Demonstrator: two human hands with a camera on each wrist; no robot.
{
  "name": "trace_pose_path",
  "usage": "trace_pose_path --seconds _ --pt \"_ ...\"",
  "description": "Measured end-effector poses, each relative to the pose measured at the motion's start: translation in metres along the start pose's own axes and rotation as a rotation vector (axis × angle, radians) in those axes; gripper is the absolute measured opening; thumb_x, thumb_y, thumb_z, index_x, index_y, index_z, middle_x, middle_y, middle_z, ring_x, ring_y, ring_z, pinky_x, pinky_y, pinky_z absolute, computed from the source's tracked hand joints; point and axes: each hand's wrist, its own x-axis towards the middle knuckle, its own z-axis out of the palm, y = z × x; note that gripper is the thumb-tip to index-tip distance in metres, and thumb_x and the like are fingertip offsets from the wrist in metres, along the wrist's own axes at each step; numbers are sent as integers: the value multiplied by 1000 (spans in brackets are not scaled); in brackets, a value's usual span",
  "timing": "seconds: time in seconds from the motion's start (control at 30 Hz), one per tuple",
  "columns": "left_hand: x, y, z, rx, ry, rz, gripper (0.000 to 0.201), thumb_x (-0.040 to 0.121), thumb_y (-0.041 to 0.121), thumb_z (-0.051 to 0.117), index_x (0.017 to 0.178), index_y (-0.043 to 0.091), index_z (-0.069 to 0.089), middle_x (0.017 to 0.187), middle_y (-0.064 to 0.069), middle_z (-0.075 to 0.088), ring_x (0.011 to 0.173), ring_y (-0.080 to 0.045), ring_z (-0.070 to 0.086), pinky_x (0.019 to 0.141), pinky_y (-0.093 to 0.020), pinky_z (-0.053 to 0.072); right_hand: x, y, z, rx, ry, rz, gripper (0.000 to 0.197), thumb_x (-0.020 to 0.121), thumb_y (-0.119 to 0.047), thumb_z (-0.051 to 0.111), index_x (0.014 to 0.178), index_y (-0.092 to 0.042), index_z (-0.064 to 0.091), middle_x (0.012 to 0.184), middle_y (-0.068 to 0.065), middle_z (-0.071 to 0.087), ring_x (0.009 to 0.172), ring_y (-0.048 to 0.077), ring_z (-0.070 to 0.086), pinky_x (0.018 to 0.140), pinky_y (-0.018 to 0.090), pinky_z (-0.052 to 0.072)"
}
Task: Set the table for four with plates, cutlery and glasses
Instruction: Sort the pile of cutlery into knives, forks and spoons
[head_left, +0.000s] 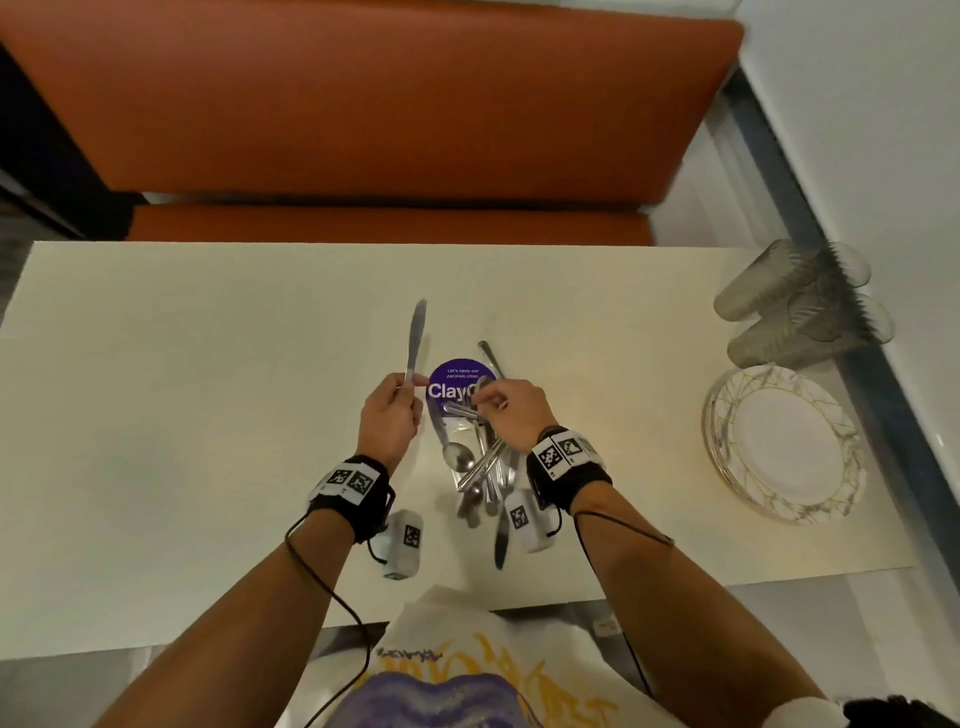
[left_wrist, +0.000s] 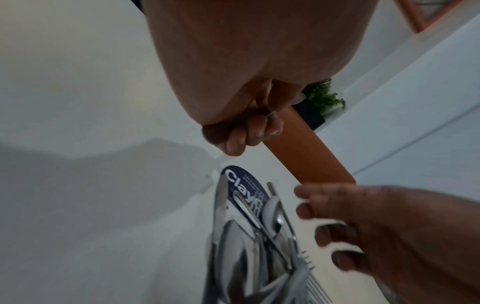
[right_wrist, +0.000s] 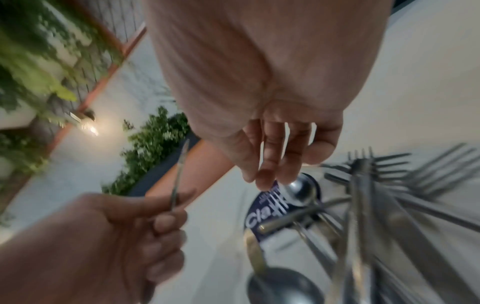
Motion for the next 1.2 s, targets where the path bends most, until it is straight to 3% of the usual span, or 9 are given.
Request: trace_pose_path --seconds 0.1,0.2,0.33,0.5,0.7,0.83,0.97,1.1,1.2 --pt "1 -11 -16 35 44 -1 28 109 18 41 105 21 69 62 0 53 53 -14 44 54 -27 39 -2 9 17 -143 -73 29 14 94 -14 65 100 -18 76 106 1 74 94 15 68 91 31 58" --pt "-2 -16 -27 75 72 -7 28 107 19 42 100 23 68 60 4 56 53 -13 46 55 -29 39 -1 2 35 -281 -115 56 13 94 -26 62 100 -19 72 98 0 71 89 16 67 89 38 60" --pt "-5 -15 -39 80 98 -17 28 108 16 41 103 18 69 66 -1 60 54 -13 50 53 -26 41 2 -16 60 -638 -109 3 41 93 -54 59 105 -18 72 102 -1 70 97 20 65 94 40 53" --pt "-6 -13 -51 66 110 -23 29 107 10 39 105 12 68 73 -7 62 55 -14 51 48 -18 40 2 -36 84 -741 -30 90 28 96 -38 55 102 -13 66 87 2 67 81 22 64 90 42 54" --pt "-2 -18 -60 58 112 -41 30 107 11 39 103 14 69 73 -8 63 57 -15 52 54 -25 43 9 -45 94 -708 -71 151 26 75 -25 62 95 -8 64 85 6 68 80 26 67 78 40 60" --pt "-1 -18 -61 90 104 -55 29 108 11 39 105 13 69 74 -7 66 56 -15 54 55 -25 45 9 -40 106 -821 -75 52 32 82 -31 59 102 -7 66 107 12 66 103 31 62 88 43 56" --pt "-1 -17 -63 139 98 -47 28 107 11 40 107 13 68 79 -8 69 58 -16 57 57 -25 47 8 -39 111 -896 -60 -9 41 90 -38 57 115 -6 63 117 15 64 113 33 59 91 46 54" --pt "0 -15 -63 147 83 -73 28 107 11 40 107 12 68 81 -8 70 60 -16 59 57 -26 48 12 -42 99 -810 -46 7 32 91 -34 55 108 -8 64 111 12 67 107 29 63 96 46 53" --pt "2 -14 -62 157 75 -85 26 104 12 43 104 15 69 83 -9 73 62 -17 61 59 -29 48 18 -42 93 -680 6 47 30 89 -36 48 89 -11 64 89 5 69 94 24 65 122 51 25"
